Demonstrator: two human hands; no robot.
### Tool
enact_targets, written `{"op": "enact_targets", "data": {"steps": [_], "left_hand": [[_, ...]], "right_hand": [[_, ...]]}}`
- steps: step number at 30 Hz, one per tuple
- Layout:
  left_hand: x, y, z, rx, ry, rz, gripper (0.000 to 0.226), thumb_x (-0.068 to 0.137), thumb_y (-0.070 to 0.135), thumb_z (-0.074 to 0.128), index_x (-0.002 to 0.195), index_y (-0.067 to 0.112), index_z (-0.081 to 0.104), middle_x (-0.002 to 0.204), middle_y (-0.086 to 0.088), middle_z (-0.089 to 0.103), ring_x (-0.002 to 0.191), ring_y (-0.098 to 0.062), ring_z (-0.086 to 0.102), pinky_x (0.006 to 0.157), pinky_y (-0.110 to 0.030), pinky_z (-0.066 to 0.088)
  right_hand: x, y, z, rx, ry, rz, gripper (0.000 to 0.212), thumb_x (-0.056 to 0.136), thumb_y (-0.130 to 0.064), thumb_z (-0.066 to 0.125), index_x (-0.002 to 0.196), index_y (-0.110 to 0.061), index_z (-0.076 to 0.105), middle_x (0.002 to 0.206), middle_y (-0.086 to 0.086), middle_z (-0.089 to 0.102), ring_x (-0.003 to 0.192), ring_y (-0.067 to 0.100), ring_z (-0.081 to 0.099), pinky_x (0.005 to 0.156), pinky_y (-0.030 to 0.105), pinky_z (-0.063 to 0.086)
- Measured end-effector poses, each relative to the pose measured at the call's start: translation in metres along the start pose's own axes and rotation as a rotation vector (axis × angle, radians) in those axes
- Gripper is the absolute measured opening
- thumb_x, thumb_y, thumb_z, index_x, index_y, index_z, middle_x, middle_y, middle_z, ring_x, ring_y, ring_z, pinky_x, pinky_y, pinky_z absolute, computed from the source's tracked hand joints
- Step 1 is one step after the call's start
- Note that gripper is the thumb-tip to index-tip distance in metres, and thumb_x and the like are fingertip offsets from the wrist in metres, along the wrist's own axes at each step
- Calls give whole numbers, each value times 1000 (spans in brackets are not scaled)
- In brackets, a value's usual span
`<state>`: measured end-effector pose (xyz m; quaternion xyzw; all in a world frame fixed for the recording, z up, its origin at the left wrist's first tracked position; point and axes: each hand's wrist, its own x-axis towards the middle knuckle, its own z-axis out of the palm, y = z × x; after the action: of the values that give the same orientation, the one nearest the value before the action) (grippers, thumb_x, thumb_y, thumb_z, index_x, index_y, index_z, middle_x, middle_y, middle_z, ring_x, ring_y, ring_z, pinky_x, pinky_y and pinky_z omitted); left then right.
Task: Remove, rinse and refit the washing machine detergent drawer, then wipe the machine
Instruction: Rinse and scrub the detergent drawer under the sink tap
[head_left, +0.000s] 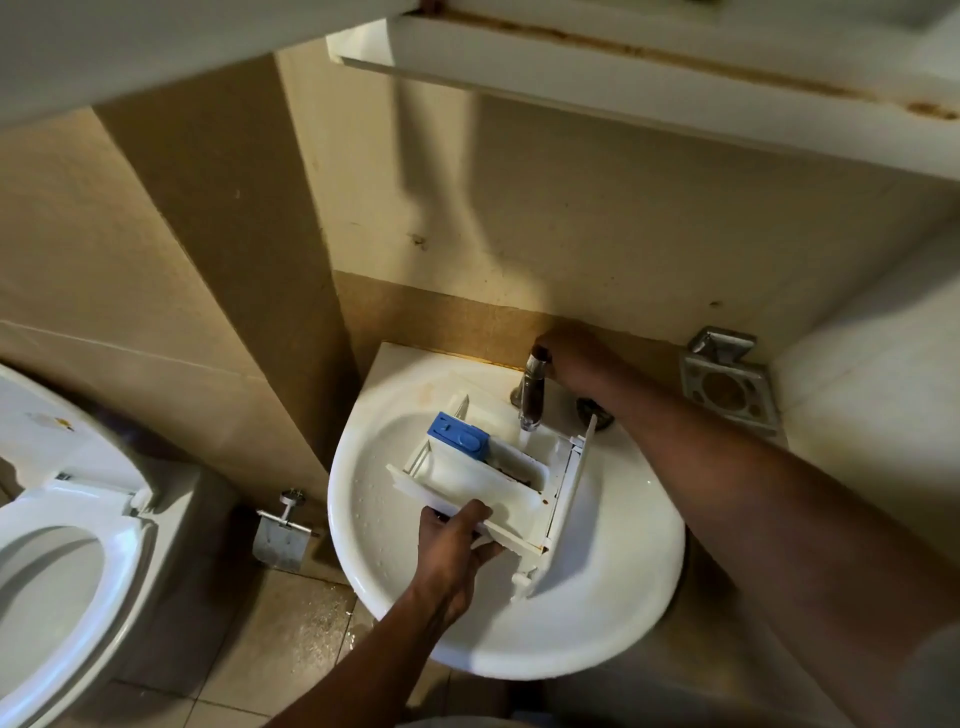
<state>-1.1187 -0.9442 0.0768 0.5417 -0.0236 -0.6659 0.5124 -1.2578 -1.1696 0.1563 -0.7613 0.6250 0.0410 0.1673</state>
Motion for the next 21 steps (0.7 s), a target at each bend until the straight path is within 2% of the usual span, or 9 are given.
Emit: {"op": "enact_targets", "data": {"steps": [2,5,7,8,10,15,17,19,21], "left_hand": [[0,-4,-3,13,22,11,34,86,-7,61,118,1,56,111,-27,67,103,-43,66,79,-62,57],[-3,-15,-11,19,55,1,34,85,-5,63,118,1,55,110,-27,66,102,-41,67,77,-57,59],[-4,-21,-16,11,69,-9,33,84,-4,64,117,-5,56,103,-30,66,96,-40,68,73,-52,60],[-4,-23,-17,3,83,-20,32,84,-4,64,115,-7,57,98,-30,66,92,-40,68,72,-51,60],[-2,-25,-19,-39,115,-56,34,84,-4,63,117,-10,56,98,-30,66,90,-40,67,75,-54,60],[2,-30,-19,-115,160,-132,49,82,0,66,128,-2,48,115,-33,63,94,-42,67,81,-59,57],[-1,-33,-15,-145,159,-150,49,82,-1,66,127,0,47,115,-33,62,89,-40,68,71,-49,61],[-3,-38,-13,-174,156,-158,45,84,-5,64,124,3,45,109,-29,62,78,-33,66,59,-37,59],[-2,-41,-12,-211,128,-165,44,85,-7,62,124,5,45,111,-29,62,82,-33,66,60,-36,58]], "right_hand": [[-12,2,15,172,183,137,15,88,-21,63,100,-11,64,98,1,64,92,22,63,72,29,43],[-42,-11,47,654,476,605,26,82,-26,62,101,-9,67,100,9,70,90,30,67,76,38,55],[-59,-27,67,1179,426,850,23,84,-21,53,97,-6,64,89,12,68,76,30,66,72,37,58],[-66,-32,74,1478,347,928,14,88,-16,47,88,-7,58,77,10,59,62,24,57,62,32,53],[-76,-41,87,1912,201,1027,21,93,-7,35,74,-9,45,65,7,41,53,19,38,51,28,36],[-71,-61,105,2345,197,999,17,93,-5,39,87,-6,55,73,10,49,62,19,47,56,25,40],[-58,-64,117,2554,218,985,15,94,-10,45,87,-11,58,71,5,48,58,16,49,48,23,44],[-55,-62,133,2649,227,830,17,84,-3,47,75,-16,50,65,1,43,49,12,47,39,19,42],[-58,-57,140,2529,152,629,17,68,-5,57,72,-17,46,61,0,48,50,12,51,47,20,46]]}}
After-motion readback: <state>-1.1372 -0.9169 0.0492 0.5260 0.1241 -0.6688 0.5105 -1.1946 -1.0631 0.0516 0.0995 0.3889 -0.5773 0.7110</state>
